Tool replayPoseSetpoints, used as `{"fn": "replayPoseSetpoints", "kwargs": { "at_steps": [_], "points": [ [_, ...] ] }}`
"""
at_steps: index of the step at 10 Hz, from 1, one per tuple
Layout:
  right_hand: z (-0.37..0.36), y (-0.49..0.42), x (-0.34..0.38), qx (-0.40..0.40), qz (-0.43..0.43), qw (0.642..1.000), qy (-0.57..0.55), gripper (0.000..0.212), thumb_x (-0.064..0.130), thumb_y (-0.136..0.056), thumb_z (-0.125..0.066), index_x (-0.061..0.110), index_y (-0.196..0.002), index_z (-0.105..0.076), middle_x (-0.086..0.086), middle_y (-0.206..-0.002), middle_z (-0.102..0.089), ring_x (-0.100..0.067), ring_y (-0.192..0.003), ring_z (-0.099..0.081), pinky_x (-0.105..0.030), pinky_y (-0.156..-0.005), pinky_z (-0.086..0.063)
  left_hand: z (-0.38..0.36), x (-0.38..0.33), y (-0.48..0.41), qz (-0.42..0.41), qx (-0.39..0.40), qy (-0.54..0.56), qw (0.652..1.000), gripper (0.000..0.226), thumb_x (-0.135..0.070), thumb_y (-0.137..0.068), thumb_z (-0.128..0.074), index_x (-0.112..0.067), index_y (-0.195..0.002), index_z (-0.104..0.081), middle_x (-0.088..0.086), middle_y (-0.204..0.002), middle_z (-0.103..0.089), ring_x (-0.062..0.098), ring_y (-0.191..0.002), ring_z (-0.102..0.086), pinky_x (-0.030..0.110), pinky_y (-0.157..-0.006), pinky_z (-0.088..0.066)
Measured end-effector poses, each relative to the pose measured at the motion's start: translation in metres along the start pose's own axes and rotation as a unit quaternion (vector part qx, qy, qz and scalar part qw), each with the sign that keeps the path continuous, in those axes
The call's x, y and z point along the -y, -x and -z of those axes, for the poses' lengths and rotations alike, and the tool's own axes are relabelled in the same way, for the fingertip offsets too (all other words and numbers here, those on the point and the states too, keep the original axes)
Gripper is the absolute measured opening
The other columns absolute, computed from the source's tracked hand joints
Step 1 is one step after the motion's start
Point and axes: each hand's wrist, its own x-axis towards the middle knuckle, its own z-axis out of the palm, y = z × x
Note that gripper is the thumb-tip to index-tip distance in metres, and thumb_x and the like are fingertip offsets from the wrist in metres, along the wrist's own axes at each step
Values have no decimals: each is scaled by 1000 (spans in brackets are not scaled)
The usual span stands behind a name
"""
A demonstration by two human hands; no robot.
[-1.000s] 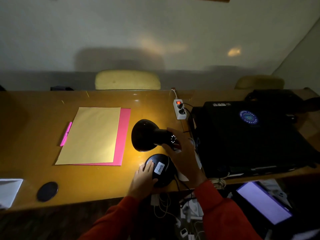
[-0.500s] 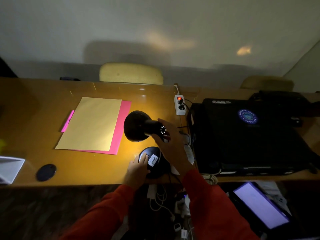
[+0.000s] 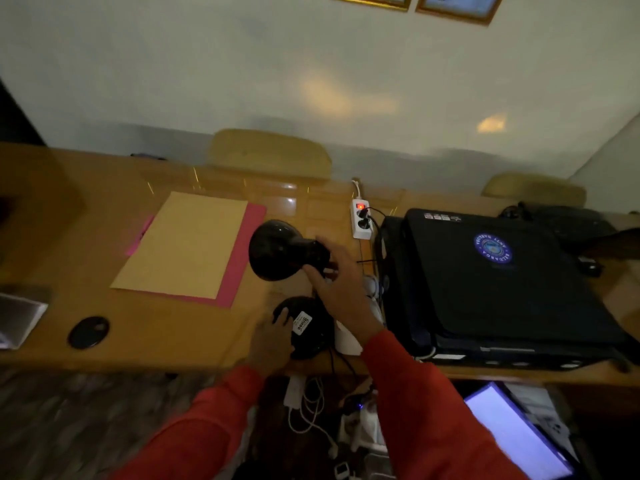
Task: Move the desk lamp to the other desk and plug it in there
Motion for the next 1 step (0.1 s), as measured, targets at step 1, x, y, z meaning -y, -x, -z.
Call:
{"fn": "replayPoseSetpoints", "kwargs": {
  "at_steps": [1],
  "points": [
    [16,-5,1,59,-33,997,33,55,14,-85,-65,18,-135,-42,-10,-131,-51,-17,-111,-52,-32,-91,-50,16,1,8,-6,49,97,994,54,-33,-95,-47,-15,-143,-31,12,-151,-35,30,-135,-38,42,-107,-36]
  ]
}}
